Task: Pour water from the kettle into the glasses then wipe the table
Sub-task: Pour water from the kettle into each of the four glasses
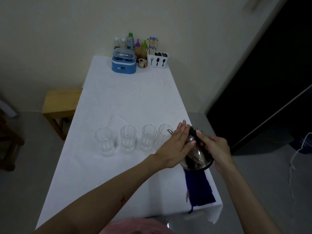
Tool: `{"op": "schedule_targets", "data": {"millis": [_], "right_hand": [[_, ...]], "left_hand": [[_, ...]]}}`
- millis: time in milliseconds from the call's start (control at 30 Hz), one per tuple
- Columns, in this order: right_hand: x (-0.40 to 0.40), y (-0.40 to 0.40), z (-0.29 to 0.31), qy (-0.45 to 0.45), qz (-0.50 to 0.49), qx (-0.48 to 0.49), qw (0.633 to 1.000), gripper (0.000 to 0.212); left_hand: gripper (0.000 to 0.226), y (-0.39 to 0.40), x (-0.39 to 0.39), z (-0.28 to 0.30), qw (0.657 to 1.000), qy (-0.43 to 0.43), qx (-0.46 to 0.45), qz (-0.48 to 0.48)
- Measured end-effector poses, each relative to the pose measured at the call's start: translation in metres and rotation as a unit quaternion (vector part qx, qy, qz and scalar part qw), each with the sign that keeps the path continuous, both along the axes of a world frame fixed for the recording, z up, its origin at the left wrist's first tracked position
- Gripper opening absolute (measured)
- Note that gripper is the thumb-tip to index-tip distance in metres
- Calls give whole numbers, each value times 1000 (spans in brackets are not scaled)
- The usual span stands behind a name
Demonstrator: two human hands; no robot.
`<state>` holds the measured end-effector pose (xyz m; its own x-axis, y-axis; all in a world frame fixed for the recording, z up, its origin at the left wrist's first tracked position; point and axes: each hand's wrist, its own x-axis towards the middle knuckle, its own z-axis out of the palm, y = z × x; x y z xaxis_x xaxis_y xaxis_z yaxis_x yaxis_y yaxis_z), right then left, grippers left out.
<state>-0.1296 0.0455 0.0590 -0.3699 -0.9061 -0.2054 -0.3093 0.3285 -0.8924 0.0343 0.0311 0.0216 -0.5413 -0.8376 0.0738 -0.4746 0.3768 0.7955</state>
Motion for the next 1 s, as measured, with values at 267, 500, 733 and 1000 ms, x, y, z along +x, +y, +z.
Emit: {"op": "schedule_targets", "data": {"millis": [267, 500, 733, 1000], "right_hand": [[1, -16, 10, 81, 31, 17, 996, 57], [5, -26, 20, 93, 24, 30, 995, 56], [8, -32, 28, 114, 43, 23, 992, 52], [14, -34, 34, 138, 50, 30, 989, 53]], "left_hand": [[62, -3, 2, -2, 997, 35, 64, 21], [62, -5, 1, -3, 993, 72, 87, 39], [64, -7, 0, -2, 991, 88, 91, 50], [63, -10, 2, -3, 990, 90, 89, 56]]}}
